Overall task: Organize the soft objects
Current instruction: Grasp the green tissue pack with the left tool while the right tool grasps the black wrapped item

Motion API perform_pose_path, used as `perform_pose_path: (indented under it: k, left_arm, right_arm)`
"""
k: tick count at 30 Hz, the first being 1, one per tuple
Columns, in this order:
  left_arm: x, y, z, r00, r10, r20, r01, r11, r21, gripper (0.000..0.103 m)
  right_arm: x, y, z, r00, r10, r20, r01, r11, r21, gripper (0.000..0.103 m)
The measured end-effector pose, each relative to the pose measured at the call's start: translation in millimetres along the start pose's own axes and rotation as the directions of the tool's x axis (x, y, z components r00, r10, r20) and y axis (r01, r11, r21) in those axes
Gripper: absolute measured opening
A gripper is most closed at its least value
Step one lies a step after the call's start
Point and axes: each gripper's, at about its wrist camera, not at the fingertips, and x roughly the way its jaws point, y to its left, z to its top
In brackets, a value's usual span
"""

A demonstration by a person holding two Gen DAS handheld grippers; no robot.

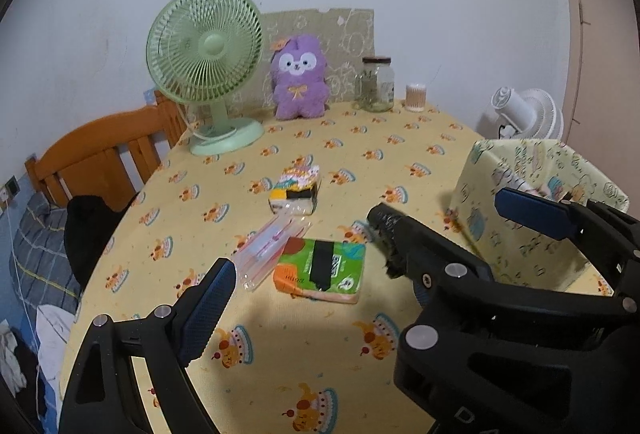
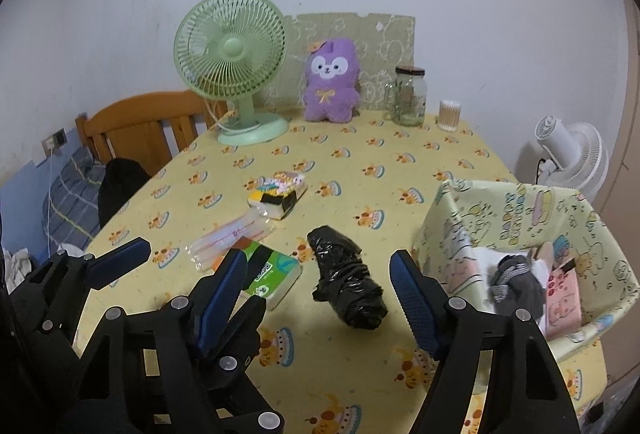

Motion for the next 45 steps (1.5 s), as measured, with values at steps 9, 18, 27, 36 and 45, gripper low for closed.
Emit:
perform_pose_path:
  k: [9,18,27,36,45]
  left_arm:
    - [25.0,8.5,-6.6,0.998,-0.002,-0.059,0.002,1.000,-0.010,0.092]
    - [53.1,11.2,-11.2,0.992,-0.003,-0.130,0.000,1.000,-0.025,0.091]
    - [70.6,5.6,-13.2,0.985,-0.020,-0.174,0.017,1.000,-0.022,0.091]
    - [78.4,5.6,-8.7,0.984,-0.016,-0.180,0.011,0.999,-0.030,0.091]
    - [89.9,6.2,-1.3,0.983,-0.022,-0.182,0.014,0.999,-0.041,0.091]
  right_arm:
    - [30.9,6.4,-2.4,0.998,-0.020,-0.061,0.018,0.999,-0.028,0.066]
    - [65.5,-0.7,-10.5,0.987,-0.080,-0.143,0.081,0.997,0.003,0.061]
    - [89.6,-13.2,-16.7,0.972,-0.086,-0.220,0.096,0.995,0.037,0.061]
    - [100.6,-21.1,-18.0,0.973,-0.042,-0.226,0.061,0.995,0.078,0.040]
    - [106.0,-18.7,-10.6,0.976,-0.006,-0.218,0.027,0.995,0.094,0.034]
